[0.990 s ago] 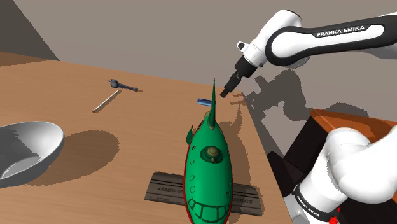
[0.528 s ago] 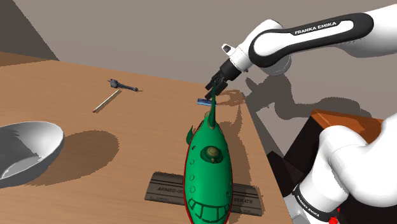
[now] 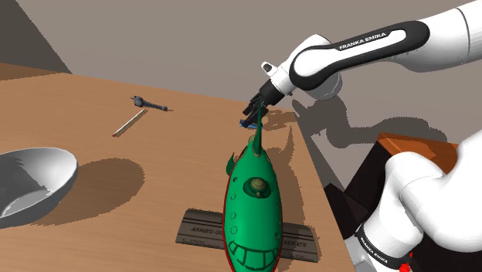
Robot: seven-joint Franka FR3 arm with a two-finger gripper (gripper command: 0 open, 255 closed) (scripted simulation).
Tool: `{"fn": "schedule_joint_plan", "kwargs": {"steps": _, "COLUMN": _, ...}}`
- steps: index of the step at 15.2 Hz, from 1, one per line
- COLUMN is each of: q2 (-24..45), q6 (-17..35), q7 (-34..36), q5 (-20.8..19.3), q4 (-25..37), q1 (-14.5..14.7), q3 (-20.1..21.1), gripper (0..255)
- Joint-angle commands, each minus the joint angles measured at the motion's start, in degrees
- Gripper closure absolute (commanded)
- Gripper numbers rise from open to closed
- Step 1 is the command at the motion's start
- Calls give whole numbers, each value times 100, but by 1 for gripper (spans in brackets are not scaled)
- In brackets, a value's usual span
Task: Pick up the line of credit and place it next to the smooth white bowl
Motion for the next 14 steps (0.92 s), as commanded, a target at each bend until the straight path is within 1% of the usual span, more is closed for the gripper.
{"fn": "schedule_joint_plan", "kwargs": {"steps": 1, "q2": 9, "q6": 11, "q7": -5, "q5": 9, "q4": 0, "q1": 8, "q3": -4, "gripper": 0}}
{"fn": "schedule_joint_plan", "kwargs": {"steps": 5, "q2": 9, "q6": 11, "q7": -5, "q5": 9, "q4": 0, "q1": 7, "q3": -3, "gripper": 0}}
{"fn": "schedule_joint_plan", "kwargs": {"steps": 6, "q2": 9, "q6": 11, "q7": -5, "q5": 9, "q4": 0, "q1": 7, "q3": -3, "gripper": 255}}
{"fn": "schedule_joint_plan", "kwargs": {"steps": 14, "q2": 9, "q6": 10, "q7": -5, "q5": 9, "q4": 1, "q1": 7, "q3": -4, "gripper": 255}}
